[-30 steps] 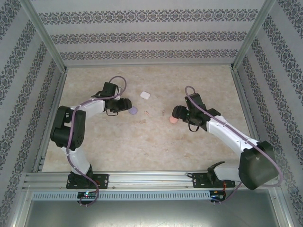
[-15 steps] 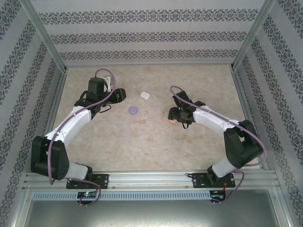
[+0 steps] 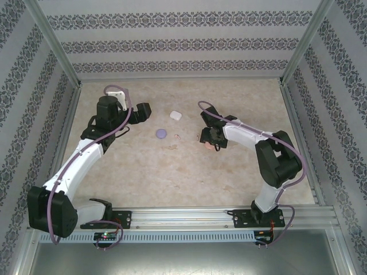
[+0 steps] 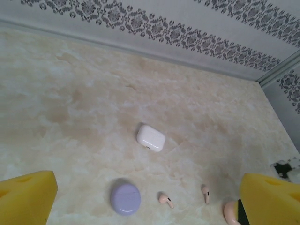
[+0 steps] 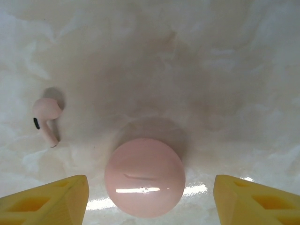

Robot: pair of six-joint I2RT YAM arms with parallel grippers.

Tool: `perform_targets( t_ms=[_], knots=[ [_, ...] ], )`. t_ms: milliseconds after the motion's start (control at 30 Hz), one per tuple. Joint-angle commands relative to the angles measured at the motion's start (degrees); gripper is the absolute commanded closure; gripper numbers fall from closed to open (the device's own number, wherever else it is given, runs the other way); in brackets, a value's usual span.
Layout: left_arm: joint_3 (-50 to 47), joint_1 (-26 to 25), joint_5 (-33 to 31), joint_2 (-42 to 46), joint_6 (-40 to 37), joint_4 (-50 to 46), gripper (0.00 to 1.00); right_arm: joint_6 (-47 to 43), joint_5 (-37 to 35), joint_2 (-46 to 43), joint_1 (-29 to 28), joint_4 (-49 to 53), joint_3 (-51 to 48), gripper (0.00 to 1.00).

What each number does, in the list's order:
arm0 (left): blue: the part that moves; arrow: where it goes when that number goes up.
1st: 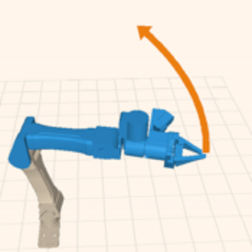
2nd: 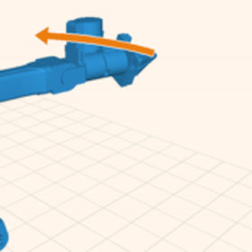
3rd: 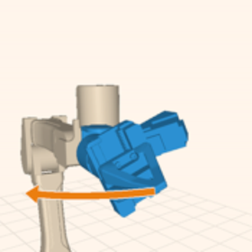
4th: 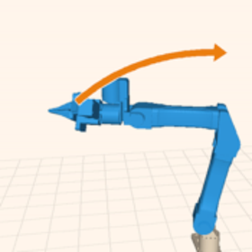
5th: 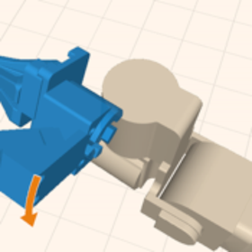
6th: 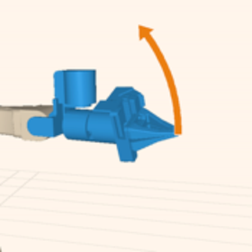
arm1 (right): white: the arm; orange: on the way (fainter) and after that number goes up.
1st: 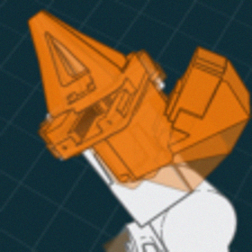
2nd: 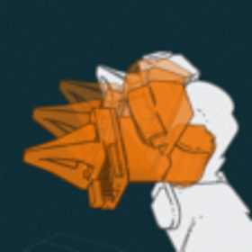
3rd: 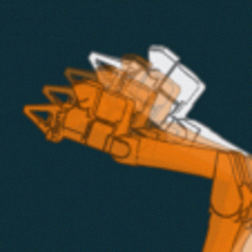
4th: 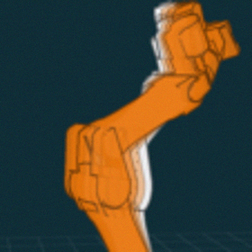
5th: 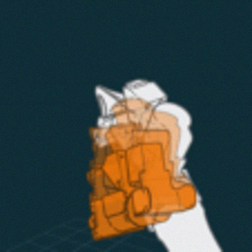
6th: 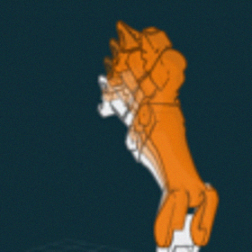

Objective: Insert the wireless bluetooth earbuds into the charging case

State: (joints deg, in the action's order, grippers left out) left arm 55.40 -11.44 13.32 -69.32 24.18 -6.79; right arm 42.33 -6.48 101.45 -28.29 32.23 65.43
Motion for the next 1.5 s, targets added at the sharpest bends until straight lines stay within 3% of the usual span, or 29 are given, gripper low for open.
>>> perform_targets(
  t_ms=[0,633,833,1133,1267,1467],
  knots=[
    [-0.76,1.07,-4.17,2.80,2.41,2.48,0.01,1.49,-0.68,2.09,-0.77,1.79,2.06,0.29],
    [-5.42,1.28,-13.90,4.75,8.58,5.01,0.01,2.59,-0.12,8.13,-0.88,1.17,4.60,0.34],
    [-2.30,1.42,-13.25,3.76,9.12,-0.30,0.01,3.33,0.45,8.67,-0.97,0.66,4.58,0.40],
    [-0.83,1.37,-19.87,3.67,15.18,-5.21,0.00,4.06,0.76,7.39,-1.41,-0.36,3.28,0.52],
    [-2.04,1.37,-16.33,3.14,13.24,-2.89,0.00,4.57,0.76,5.01,-1.42,-1.19,1.93,0.58],
    [-7.14,1.29,-4.29,1.97,9.18,9.40,0.00,5.37,0.43,-2.20,-1.39,-2.25,-1.22,0.61]
  ],
)
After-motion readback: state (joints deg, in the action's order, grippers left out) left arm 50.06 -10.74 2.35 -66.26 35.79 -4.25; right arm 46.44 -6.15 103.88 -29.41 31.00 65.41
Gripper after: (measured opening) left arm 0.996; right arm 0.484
